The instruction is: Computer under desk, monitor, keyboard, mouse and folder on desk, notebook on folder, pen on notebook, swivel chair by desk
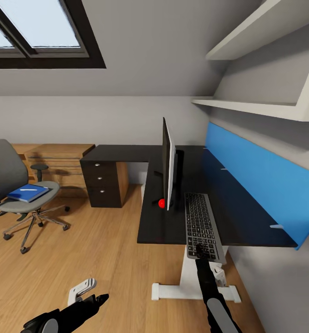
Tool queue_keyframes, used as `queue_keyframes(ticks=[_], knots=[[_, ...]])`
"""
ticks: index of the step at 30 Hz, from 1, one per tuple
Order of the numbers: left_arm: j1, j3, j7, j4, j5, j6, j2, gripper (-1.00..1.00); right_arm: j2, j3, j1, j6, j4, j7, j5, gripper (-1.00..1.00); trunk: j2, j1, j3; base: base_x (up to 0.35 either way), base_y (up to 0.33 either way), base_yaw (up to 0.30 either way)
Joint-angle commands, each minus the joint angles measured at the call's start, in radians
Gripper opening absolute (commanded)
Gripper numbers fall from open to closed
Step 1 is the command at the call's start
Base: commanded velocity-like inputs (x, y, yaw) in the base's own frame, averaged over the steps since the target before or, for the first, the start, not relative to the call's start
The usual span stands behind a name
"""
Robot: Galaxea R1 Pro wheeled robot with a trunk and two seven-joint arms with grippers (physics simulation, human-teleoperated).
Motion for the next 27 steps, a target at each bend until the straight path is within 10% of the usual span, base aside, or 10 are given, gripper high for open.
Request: queue_keyframes(ticks=[1, 27], knots=[[0.0, 0.002, 0.001, -0.001, 0.005, 0.005, -0.001, 1.0, 0.001, -0.002, -0.001, 0.0, 0.001, 0.008, -0.011, -1.0, 0.0, 0.0, -0.001, 0.0, 0.0, 0.0], [0.0, 0.0, 0.003, 0.003, 0.005, 0.005, -0.003, 1.0, 0.001, 0.004, -0.001, -0.003, -0.007, 0.016, -0.01, -1.0, 0.07, -0.038, 0.031, 0.0, 0.0, 0.0]])
